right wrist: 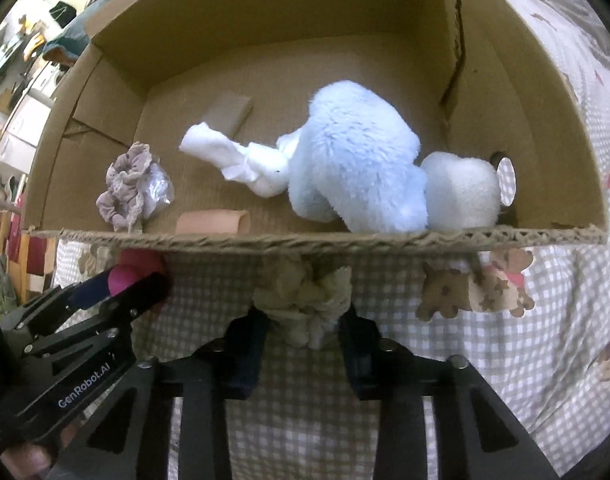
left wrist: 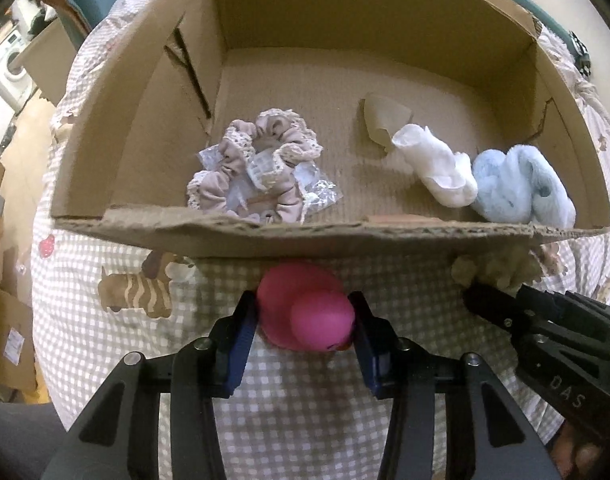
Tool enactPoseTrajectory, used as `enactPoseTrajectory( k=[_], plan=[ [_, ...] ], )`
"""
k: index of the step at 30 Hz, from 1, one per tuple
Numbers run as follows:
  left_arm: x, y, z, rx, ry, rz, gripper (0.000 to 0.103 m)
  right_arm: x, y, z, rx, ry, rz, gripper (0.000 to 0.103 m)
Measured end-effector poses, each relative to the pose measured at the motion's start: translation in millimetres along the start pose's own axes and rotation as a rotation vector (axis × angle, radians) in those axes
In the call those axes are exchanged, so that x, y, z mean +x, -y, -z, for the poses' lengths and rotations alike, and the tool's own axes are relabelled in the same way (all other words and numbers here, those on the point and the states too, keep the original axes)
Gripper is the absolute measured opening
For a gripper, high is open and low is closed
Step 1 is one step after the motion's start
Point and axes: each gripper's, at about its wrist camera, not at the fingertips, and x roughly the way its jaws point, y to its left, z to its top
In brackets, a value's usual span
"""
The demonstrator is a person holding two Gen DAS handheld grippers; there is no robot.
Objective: Organize soft objects
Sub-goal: 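Grasp the pink duck with the left gripper while the right grasps the white flower, then carry the pink duck and white flower into the box and open both grippers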
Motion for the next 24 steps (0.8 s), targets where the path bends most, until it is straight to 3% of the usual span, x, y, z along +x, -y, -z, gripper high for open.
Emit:
enactPoseTrajectory(
  k=[3, 13, 18, 24],
  plan=[
    [-2.0, -5.7, 2.4, -0.017, -0.004, -0.002, 0.042, -4.0, -10.7, 15.8, -0.028, 0.008, -0.019, 0.023],
    [-21.4, -11.7, 15.5, -0.033, 0.016, -0.049, 0.042, -21.2, -25.5, 47.7, -0.051, 0.045, -0.026, 0.023],
    [-47.1, -10.6, 29.8, -0.032, 0.062, -0.073, 0.042, -34.4, -31.5, 62.3, -0.058, 0.072, -0.041, 0.023],
    [-70.2, -0.6, 42.9, -0.005, 0.096, -0.098, 0.042, -51.4, -20.1, 74.4, -0.055, 0.131, -0.101, 0.023]
  ],
)
